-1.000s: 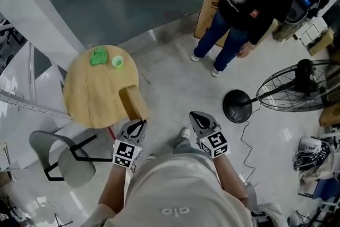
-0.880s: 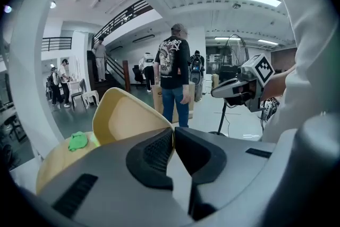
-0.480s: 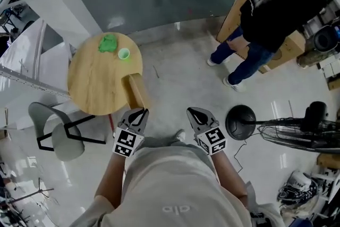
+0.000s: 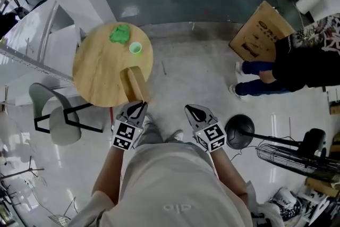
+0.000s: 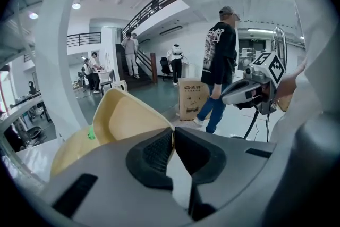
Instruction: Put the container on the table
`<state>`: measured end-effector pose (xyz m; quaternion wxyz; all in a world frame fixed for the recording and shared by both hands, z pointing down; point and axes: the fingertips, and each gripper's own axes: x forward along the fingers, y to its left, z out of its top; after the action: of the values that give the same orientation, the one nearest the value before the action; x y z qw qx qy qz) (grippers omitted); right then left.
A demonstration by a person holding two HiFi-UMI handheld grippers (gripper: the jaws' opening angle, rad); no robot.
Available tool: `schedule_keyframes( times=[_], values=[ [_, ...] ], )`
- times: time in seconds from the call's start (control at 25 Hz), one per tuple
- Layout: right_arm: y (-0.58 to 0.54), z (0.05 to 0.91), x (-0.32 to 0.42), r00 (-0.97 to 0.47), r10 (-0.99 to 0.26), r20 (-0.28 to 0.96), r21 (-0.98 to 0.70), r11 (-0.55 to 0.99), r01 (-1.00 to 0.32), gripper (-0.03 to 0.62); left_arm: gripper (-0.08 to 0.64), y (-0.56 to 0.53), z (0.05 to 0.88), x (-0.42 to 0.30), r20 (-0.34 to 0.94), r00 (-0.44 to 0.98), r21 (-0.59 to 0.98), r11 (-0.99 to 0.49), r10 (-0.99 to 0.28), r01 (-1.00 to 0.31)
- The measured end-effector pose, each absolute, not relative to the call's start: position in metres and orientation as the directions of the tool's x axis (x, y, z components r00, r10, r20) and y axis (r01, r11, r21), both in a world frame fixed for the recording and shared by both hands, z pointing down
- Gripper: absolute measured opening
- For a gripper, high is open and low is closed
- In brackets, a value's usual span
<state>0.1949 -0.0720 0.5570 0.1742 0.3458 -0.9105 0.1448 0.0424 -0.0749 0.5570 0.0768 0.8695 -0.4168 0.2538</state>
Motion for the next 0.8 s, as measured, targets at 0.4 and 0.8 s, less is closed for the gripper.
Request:
schedule_keyframes(
  times=[0.4, 0.8],
  values=[
    [-0.121, 0.568, 0.129, -0.707, -0.541, 0.456, -0.140, 0.740, -0.657, 0.025, 0.029, -0.107, 0.605, -0.042, 0.577, 0.486, -0.029, -0.611, -0.656, -0.791],
    [-0.162, 0.579, 0.057, -0.686, -0.530, 0.498, -0.129, 0.738, -0.663, 0.026, 0.029, -0.122, 0.686, -0.131, 0.676, 0.450, 0.072, -0.555, -0.583, -0.829]
  ],
)
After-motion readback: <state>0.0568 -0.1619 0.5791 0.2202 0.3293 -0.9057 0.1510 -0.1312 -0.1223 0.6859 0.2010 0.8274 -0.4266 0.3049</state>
